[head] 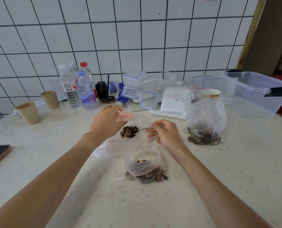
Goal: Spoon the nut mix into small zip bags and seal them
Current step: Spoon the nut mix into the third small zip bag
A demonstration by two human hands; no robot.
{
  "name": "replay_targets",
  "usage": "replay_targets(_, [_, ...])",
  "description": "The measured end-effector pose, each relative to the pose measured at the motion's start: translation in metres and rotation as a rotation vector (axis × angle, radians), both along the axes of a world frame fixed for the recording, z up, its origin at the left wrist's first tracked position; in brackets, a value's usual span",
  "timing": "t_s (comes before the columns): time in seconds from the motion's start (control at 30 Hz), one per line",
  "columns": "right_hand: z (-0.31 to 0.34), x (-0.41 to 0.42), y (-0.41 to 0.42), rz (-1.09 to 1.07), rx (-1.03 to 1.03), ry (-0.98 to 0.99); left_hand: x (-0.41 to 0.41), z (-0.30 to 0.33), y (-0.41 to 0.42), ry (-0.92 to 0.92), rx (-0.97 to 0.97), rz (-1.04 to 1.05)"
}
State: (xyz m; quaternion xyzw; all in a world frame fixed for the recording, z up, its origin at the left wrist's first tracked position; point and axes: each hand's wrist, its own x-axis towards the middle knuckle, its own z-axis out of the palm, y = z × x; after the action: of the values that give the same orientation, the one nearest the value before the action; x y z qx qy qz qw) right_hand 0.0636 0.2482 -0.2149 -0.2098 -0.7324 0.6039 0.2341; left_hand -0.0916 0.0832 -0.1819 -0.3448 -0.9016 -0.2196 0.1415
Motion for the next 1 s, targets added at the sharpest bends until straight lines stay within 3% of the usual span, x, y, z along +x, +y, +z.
replay_targets(0.43, [0.013, 0.024, 0.005, 0.028, -0.042, 0.09, 0.069, 0.004, -0.049, 0.036, 0.206, -0.124])
replay_targets(0.8, [0.028, 0.087, 0.007, 0.059, -0.055, 0.132, 0.113, -0.027, -0.061, -0.426, 0.078, -0.02])
replay_targets(1.0, [0.022, 0.116, 0.0, 0.093, 0.024, 0.104, 0.115, -0.036, -0.052, -0.644, 0.267, -0.097])
